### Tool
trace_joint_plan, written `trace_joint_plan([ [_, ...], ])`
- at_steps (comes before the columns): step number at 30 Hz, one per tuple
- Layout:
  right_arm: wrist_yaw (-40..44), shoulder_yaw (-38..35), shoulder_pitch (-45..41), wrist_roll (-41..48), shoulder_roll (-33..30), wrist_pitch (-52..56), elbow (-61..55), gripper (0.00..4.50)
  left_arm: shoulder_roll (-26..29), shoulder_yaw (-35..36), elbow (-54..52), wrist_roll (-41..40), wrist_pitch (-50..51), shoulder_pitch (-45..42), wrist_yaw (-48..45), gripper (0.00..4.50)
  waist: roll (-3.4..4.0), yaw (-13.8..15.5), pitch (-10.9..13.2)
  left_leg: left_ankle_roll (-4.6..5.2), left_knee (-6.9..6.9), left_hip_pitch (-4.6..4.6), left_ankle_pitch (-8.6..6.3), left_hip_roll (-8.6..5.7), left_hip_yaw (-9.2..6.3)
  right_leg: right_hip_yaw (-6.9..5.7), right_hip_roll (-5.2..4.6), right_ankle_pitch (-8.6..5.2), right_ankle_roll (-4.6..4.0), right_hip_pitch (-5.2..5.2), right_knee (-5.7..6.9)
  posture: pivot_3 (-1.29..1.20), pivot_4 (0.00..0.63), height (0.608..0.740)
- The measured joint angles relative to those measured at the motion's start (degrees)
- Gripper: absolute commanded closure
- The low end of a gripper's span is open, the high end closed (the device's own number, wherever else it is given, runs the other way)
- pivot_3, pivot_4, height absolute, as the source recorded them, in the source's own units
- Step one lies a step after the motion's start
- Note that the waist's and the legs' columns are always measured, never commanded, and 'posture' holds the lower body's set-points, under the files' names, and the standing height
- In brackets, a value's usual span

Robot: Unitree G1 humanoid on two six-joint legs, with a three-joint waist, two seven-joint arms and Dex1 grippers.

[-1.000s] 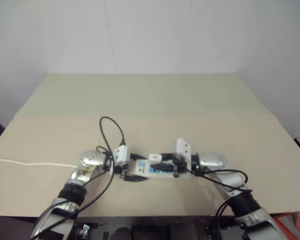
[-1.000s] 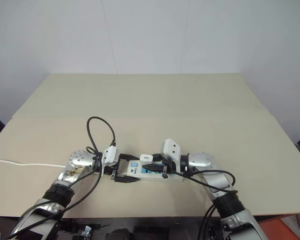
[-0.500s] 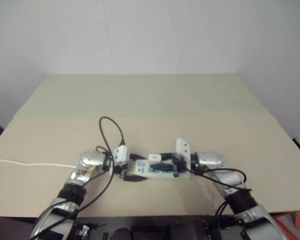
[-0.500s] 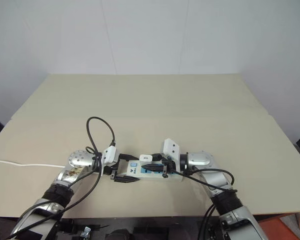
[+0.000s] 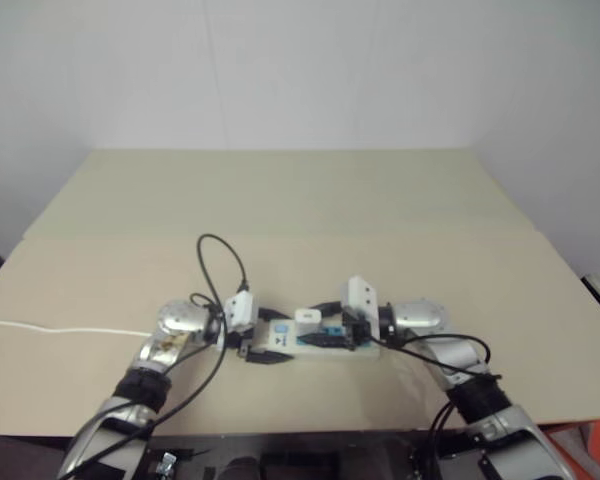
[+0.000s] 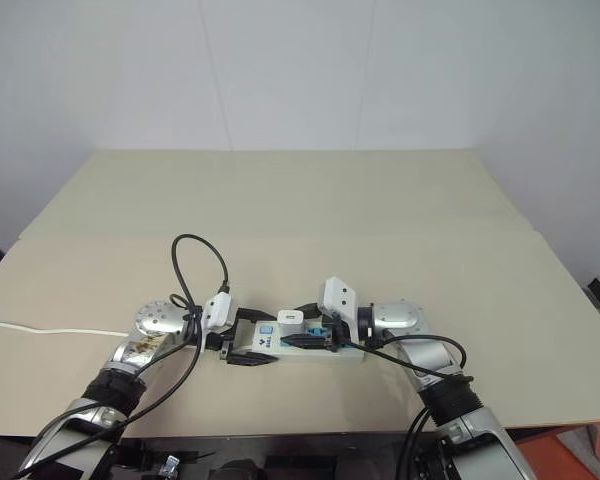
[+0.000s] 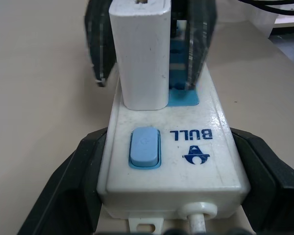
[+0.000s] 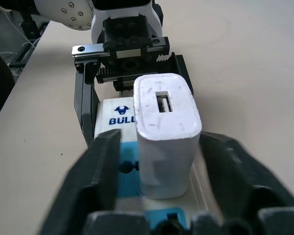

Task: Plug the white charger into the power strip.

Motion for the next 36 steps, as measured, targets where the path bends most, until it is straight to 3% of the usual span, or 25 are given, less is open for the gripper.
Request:
trace_joint_plan([
  [2,-0.1,0.0,-0.1,0.0,0.1,0.1,0.0,0.03,0.0,0.0,0.0,0.0,0.0,0.0,0.0,1.2,-0.01,-0.1,0.0,0.0,0.0,0.0,0.0,0.0,-0.01,0.0,0.0,0.0,0.0,0.0,0.0,0.0,0.15,0.74],
  [7,-0.1,0.0,-0.5,-0.3,0.0,0.3,0.2,0.03,0.0,0.0,-0.3,0.0,0.6,0.0,0.2,1.2,-0.01,-0.1,0.0,0.0,0.0,-0.01,0.0,-0.01,0.0,0.0,-0.01,0.0,0.01,0.0,0.0,0.0,0.15,0.74],
  [9,0.0,-0.6,-0.5,-0.2,-1.0,1.0,-0.8,0.0,0.0,0.0,-1.1,0.1,1.8,0.1,0.4,0.47,0.02,-0.1,0.0,0.0,0.01,-0.05,0.0,-0.02,0.0,0.0,-0.03,0.0,0.01,-0.04,0.0,0.0,0.15,0.74],
  [11,0.5,-2.1,0.5,0.8,-4.0,3.1,-3.9,0.0,1.4,0.3,-2.2,0.3,4.4,0.4,1.2,0.01,0.07,0.1,0.3,0.0,0.0,-0.15,0.0,-0.06,-0.03,-0.02,-0.06,0.0,0.0,-0.14,0.0,0.0,0.15,0.74],
  [18,1.6,-8.9,3.6,4.8,-12.0,10.6,-11.6,0.0,4.7,4.5,-14.1,-5.0,13.2,2.3,1.6,0.01,0.25,1.2,0.7,-0.02,0.04,-1.15,0.01,-0.18,-0.04,-0.04,-0.23,0.05,0.01,-1.12,0.06,0.0,0.15,0.74],
  [28,3.6,-21.4,8.1,12.8,-22.8,14.5,-20.9,0.0,17.3,15.9,-37.3,-19.9,27.5,9.4,0.4,0.01,0.34,1.4,1.0,-0.02,-0.26,-1.1,0.01,-0.2,0.05,-0.03,-0.34,-0.01,0.08,-1.06,-0.22,0.0,0.15,0.74],
  [36,4.6,-33.2,18.3,17.0,-29.2,16.4,-25.1,0.0,26.9,27.1,-40.8,-23.0,30.8,18.2,-0.4,0.01,0.36,1.3,1.1,-0.02,-0.4,-1.01,0.01,-0.18,0.12,-0.02,-0.31,-0.03,0.05,-1.04,-0.2,0.0,0.15,0.74],
])
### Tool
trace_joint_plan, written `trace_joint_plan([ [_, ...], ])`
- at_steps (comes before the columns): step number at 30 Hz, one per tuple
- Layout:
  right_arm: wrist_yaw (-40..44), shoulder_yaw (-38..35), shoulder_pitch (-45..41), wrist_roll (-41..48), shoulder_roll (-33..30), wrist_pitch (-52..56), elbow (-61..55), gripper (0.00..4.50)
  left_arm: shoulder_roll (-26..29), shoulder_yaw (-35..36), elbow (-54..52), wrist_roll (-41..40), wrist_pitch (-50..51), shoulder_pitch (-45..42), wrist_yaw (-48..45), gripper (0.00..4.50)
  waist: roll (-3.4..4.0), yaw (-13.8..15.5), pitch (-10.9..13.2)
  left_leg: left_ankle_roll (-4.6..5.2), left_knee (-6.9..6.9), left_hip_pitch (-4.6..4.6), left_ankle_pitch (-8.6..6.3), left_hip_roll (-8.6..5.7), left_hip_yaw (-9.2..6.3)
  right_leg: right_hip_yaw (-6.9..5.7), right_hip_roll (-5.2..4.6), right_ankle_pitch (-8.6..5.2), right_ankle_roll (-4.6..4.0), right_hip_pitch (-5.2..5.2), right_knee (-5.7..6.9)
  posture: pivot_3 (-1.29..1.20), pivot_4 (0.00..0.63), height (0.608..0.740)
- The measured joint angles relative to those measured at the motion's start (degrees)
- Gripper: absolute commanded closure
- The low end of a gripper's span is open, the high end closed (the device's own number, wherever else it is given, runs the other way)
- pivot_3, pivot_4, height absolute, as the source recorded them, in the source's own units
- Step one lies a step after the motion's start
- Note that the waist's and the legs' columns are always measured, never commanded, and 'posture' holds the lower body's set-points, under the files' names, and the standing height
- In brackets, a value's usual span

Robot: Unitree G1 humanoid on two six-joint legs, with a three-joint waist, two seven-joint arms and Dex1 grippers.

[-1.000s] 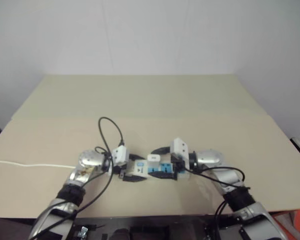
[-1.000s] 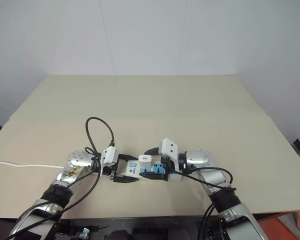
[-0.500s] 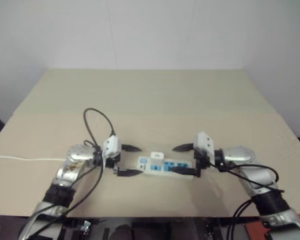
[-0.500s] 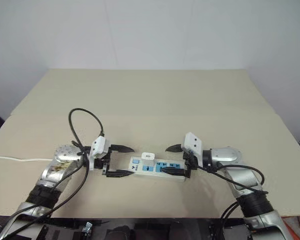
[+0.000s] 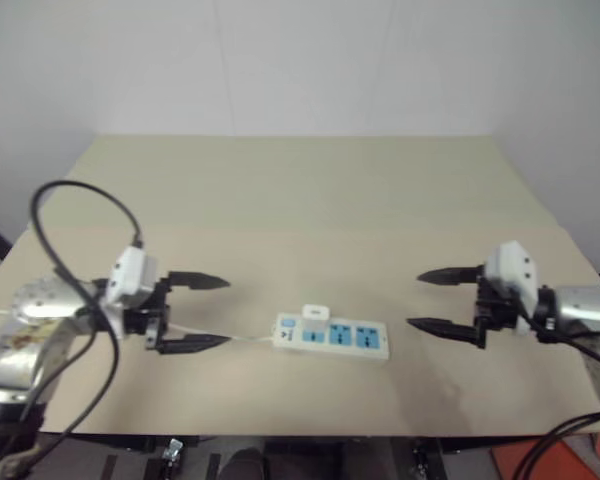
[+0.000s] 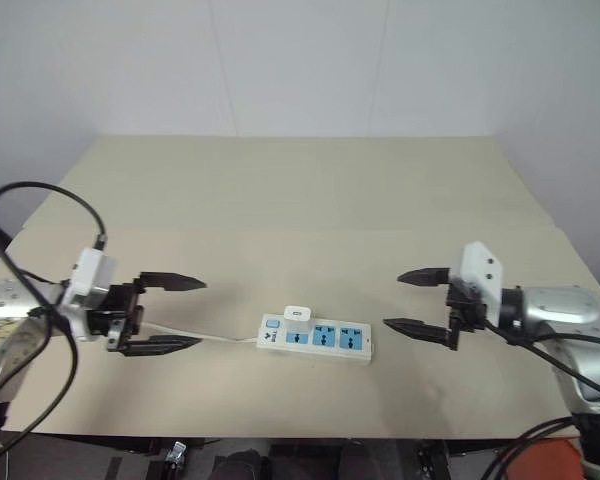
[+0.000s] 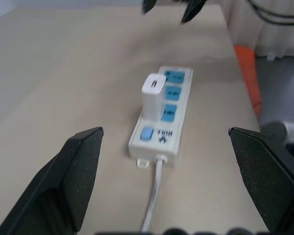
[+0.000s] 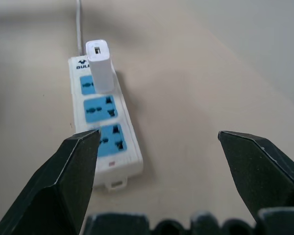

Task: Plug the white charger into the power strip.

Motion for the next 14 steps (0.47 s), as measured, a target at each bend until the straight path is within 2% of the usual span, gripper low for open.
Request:
trace_joint_plan([
  [4,-0.8,-2.1,1.2,0.3,-0.1,0.3,-0.2,0.0,0.5,0.9,-0.6,-0.3,0.3,1.2,0.7,0.01,0.0,0.0,0.0,-0.01,0.0,0.02,0.0,0.0,0.03,0.01,0.0,0.0,0.0,0.04,0.02,0.0,0.15,0.74],
  [14,-1.9,-2.1,2.6,0.3,-0.1,0.3,-1.8,0.0,0.5,-0.3,-1.9,-0.7,1.8,0.4,2.2,0.01,0.0,0.0,0.0,-0.01,-0.01,0.01,0.01,-0.01,0.02,0.0,0.0,0.01,-0.01,0.02,0.03,0.0,0.15,0.74],
])
